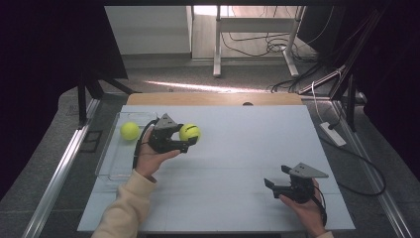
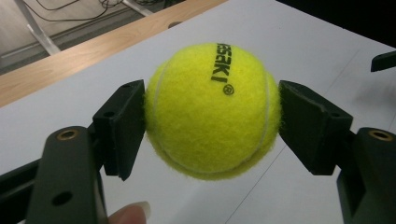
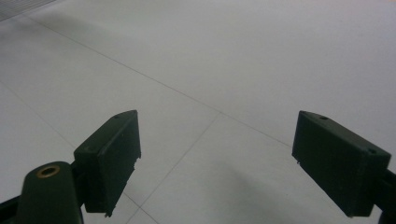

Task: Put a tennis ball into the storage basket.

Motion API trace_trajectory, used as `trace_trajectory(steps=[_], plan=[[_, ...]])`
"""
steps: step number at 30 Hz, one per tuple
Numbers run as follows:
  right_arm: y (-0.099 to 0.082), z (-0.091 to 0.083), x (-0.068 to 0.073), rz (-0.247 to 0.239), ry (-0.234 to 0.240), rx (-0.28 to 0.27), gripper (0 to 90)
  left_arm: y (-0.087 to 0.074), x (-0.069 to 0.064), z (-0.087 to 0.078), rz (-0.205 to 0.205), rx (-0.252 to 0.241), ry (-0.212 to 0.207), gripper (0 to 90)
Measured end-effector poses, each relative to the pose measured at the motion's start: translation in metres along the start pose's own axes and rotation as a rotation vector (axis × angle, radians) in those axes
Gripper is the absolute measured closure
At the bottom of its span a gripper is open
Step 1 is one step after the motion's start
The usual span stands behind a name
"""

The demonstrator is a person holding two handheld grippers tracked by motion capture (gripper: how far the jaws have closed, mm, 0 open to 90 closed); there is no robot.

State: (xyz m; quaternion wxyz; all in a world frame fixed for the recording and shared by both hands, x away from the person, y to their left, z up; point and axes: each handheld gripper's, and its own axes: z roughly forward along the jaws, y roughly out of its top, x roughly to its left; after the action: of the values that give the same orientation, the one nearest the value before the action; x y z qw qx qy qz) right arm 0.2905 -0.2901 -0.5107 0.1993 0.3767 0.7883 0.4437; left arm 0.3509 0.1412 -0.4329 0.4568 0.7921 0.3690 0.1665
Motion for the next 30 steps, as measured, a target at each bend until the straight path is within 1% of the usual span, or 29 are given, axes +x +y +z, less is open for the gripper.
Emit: trace_trajectory(steps=[5, 7, 8, 9, 14, 17, 20, 30], plan=[[0.000, -0.001, 0.000, -0.001, -0.006, 0.001, 14.9, -0.003, 0.003, -0.006, 0.003, -0.005, 0.017, 27.8], [0.000, -0.001, 0.000, 0.001, -0.004, -0.002, 14.9, -0.004, 0.003, -0.007, -0.003, -0.009, 0.017, 27.8], [0.000, -0.001, 0.000, 0.001, -0.004, -0.002, 14.9, -0.004, 0.003, -0.008, 0.000, -0.008, 0.019, 27.8], [0.000, -0.001, 0.000, -0.001, -0.005, -0.003, 14.9, -0.005, 0.003, -0.009, -0.007, -0.013, 0.020, 27.8], [0.000, 0.000, 0.000, -0.001, -0.005, -0.001, 14.9, -0.007, 0.006, -0.014, -0.011, -0.020, 0.032, 27.8], [0.000, -0.001, 0.001, 0.001, -0.005, -0.001, 14.9, -0.010, 0.009, -0.017, -0.023, -0.032, 0.035, 27.8], [0.000, -0.001, 0.001, -0.001, -0.005, -0.002, 14.9, -0.012, 0.010, -0.019, -0.026, -0.030, 0.041, 27.8], [0.000, 0.000, 0.002, -0.002, -0.002, -0.001, 14.9, -0.014, 0.018, -0.025, -0.050, -0.048, 0.049, 27.8]])
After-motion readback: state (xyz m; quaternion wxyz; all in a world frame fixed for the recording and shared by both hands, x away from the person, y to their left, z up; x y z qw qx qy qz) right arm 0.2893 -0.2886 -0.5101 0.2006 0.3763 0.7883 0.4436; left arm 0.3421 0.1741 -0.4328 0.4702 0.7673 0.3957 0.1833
